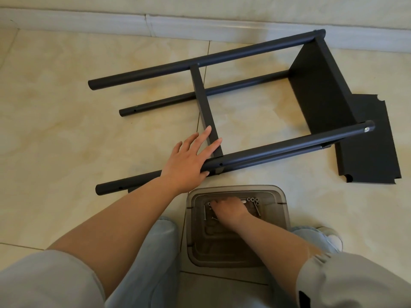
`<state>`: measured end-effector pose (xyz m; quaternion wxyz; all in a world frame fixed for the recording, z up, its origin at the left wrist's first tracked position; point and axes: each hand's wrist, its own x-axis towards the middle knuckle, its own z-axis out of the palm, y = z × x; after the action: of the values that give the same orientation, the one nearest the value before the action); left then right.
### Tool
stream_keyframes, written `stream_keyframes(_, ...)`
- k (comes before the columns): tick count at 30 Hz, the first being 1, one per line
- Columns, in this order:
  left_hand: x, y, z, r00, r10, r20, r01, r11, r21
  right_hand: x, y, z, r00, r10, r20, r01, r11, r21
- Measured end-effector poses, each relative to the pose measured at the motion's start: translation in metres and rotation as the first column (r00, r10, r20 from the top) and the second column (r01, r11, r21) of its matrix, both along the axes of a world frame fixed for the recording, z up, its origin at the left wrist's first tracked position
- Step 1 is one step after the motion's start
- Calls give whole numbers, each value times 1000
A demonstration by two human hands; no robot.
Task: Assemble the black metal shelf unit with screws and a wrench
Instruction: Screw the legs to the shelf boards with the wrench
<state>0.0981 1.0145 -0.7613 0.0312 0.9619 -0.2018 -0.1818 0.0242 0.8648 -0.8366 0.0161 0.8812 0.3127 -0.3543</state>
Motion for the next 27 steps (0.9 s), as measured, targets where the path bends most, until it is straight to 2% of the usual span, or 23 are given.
stream_keyframes(5,0,0,-1,1000,0,10,1,1000,-23,-1,2,-3,997,-29,-66,25,998,-55)
stream_keyframes(9,1,1,-1,1000,6,9,-6,999,-38,4,-7,22,941,-253,-223,271,961,54)
stream_keyframes(14,0,0,0,1000,20,18,-20,999,-37,20,-22,78,757,-373,-537,562,791,243)
stream_keyframes(17,4,-1,3,999,5,44,-5,1000,5,27,-35,110,661,-406,-631,691,657,302)
stream_keyframes(20,4,-4,4,997,2,73,-3,1000,22,33,-44,120,619,-461,-636,774,493,397)
stream_keyframes(21,4,-5,3,997,11,79,-12,1000,15,34,-45,119,625,-476,-619,776,470,422)
stream_keyframes(27,4,-3,-1,996,44,77,-39,997,-66,37,-41,102,811,-498,-306,580,625,522)
